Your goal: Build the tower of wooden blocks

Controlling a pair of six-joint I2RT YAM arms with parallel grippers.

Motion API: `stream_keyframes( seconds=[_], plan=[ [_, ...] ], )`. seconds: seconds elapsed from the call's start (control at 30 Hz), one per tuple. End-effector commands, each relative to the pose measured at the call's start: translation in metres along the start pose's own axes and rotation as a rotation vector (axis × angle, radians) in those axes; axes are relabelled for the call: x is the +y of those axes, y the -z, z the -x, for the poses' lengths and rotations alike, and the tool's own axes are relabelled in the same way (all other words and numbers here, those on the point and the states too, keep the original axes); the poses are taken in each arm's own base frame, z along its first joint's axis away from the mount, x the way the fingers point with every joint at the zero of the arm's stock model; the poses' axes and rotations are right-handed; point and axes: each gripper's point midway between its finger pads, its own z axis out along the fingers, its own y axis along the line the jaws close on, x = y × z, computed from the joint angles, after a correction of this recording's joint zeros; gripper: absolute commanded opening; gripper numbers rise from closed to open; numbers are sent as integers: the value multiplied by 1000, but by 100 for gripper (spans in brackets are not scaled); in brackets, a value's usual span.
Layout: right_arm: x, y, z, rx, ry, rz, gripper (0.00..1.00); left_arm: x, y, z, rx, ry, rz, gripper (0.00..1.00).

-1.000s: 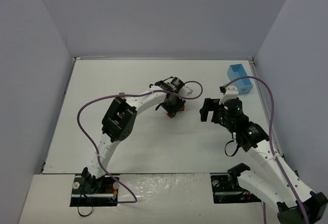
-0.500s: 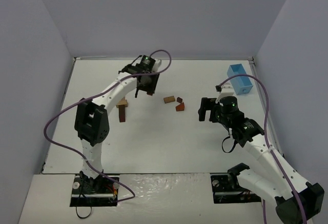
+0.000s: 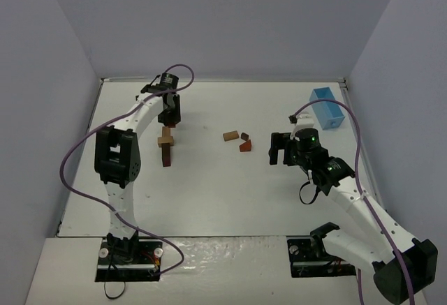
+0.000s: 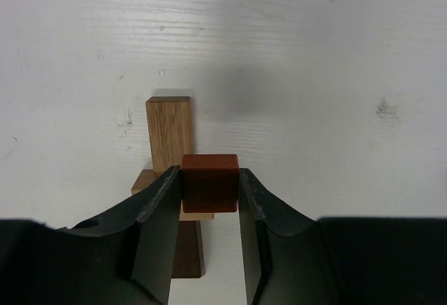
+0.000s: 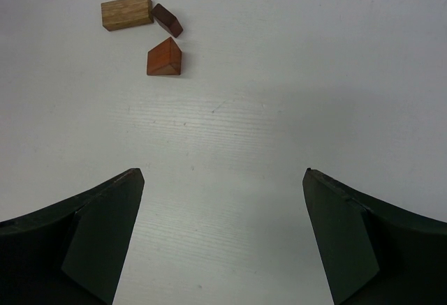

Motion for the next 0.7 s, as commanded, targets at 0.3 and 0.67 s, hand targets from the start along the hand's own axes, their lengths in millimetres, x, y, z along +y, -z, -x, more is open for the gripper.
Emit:
stream_keyframes(
  seconds=[0.3, 0.67],
  plan=[
    [-2, 1, 27, -77, -6, -28, 95, 26, -11, 28, -53, 94, 51, 5],
    [-3, 3, 26, -81, -10, -28, 95, 28, -20, 17, -26, 107, 19, 5]
  ],
)
